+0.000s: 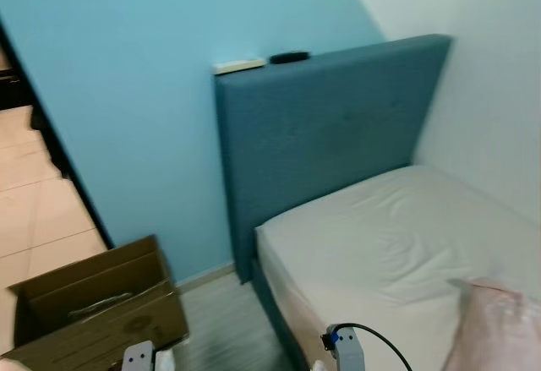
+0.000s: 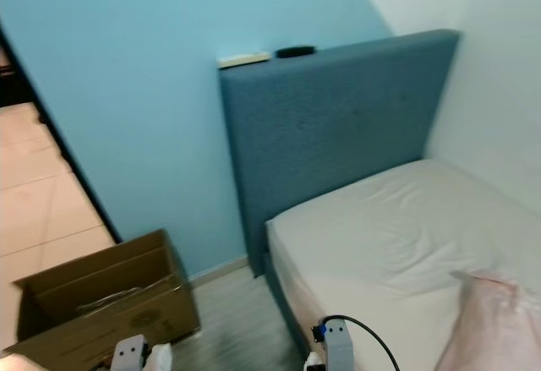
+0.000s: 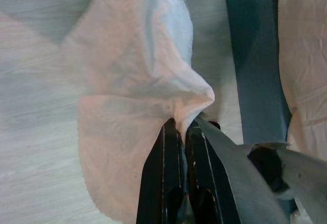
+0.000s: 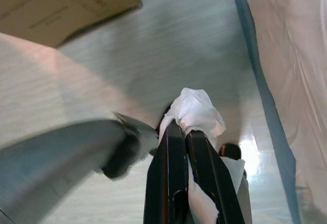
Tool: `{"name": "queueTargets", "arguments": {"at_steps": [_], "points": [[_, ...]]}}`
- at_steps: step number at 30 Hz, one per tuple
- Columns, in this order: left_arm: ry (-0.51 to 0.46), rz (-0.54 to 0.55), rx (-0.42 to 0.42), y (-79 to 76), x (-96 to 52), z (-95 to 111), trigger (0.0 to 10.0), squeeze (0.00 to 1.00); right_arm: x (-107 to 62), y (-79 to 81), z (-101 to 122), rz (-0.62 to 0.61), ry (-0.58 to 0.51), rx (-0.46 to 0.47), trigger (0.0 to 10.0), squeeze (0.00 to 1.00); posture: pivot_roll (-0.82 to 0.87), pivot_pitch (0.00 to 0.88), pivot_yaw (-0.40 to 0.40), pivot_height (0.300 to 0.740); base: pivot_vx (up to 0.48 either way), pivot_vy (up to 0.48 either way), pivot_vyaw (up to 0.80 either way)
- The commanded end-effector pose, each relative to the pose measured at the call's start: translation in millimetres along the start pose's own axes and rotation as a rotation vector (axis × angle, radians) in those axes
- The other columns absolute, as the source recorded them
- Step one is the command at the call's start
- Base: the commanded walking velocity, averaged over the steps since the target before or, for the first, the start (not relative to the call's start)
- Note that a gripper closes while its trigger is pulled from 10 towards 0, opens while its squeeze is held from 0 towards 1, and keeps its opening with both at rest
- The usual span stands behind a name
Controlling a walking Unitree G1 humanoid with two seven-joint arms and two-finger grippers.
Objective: Clean up the room
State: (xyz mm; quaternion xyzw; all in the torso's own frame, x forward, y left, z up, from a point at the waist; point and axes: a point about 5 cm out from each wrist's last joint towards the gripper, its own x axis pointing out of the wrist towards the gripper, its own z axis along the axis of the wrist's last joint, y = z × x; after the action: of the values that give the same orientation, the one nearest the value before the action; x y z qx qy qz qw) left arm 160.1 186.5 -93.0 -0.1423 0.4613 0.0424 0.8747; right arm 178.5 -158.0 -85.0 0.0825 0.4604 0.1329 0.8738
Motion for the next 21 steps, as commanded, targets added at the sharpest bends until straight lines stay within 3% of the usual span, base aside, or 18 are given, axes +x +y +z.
{"name": "queueTargets", "arguments": {"at_steps": [1, 12, 21], "points": [[0.005, 0.006, -0.001, 1.5, -0.1, 0.5, 10.0, 0.00, 1.1, 1.7, 3.3, 0.004, -0.012, 0.002, 10.0, 0.00, -0.01, 0.000, -0.018, 0.740, 0.000, 0.000, 0.73], [-0.006, 0.004, -0.003, -1.4, 1.3, 4.5, 10.0, 0.00, 6.2, 9.0, 28.7, 0.041, -0.084, -0.025, 10.0, 0.00, -0.01, 0.000, -0.019, 0.740, 0.000, 0.000, 0.73], [-0.021, 0.002, -0.011, -3.1, 2.3, 9.0, 10.0, 0.00, 6.8, 10.4, 33.4, 0.054, -0.098, -0.035, 10.0, 0.00, -0.01, 0.000, -0.021, 0.740, 0.000, 0.000, 0.73]]}}
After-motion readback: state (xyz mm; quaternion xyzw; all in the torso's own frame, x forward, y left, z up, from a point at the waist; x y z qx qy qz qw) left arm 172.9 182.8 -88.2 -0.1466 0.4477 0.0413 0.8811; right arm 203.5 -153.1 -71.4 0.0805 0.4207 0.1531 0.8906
